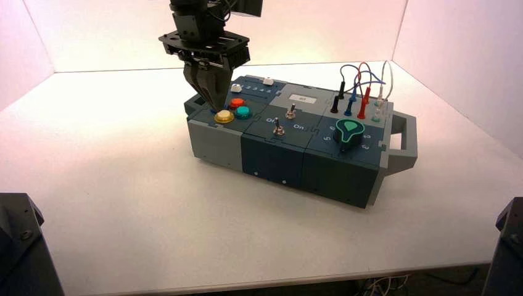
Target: Push the yellow button with the left gripper.
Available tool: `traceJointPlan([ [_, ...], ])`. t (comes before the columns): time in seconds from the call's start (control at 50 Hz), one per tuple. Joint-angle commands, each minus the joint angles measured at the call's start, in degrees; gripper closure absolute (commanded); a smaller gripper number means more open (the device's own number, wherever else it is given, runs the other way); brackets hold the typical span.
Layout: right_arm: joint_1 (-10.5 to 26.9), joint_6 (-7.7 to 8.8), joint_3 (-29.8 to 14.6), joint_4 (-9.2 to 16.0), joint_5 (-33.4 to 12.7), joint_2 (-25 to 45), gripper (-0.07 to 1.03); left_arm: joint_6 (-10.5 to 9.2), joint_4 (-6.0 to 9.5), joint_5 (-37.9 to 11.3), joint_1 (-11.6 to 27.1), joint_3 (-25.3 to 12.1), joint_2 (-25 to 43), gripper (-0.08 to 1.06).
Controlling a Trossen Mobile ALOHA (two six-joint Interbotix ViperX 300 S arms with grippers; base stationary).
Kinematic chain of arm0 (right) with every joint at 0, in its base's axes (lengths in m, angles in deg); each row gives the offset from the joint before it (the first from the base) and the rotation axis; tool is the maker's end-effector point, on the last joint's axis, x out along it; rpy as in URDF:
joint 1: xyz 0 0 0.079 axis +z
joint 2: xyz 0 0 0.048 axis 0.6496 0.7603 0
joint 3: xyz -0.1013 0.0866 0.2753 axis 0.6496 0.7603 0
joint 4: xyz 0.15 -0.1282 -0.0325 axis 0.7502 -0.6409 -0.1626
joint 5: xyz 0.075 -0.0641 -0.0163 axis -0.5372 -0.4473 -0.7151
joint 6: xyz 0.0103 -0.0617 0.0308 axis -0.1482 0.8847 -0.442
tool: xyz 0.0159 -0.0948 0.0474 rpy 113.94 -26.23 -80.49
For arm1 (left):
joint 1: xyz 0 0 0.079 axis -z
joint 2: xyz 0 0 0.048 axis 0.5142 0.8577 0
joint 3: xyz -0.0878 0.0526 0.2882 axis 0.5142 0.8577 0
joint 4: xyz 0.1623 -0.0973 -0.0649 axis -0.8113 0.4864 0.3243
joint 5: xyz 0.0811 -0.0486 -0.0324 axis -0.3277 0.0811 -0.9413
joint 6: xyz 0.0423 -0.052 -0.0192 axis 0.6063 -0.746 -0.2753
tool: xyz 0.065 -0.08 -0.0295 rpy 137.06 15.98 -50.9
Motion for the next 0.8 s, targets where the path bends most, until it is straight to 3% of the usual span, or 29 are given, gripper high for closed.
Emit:
traceJointPlan([
  [0.02, -0.2, -0.09, -1.0, 0.0, 0.2, -0.3, 0.62, 0.0, 0.09, 0.3, 0.3, -1.9, -0.7, 1.0],
  [0.8, -0.2, -0.09, -1.2, -0.1, -0.2, -1.0, 0.62, -0.09, 0.0, 0.2, 0.3, -3.7, 4.7, 1.0],
])
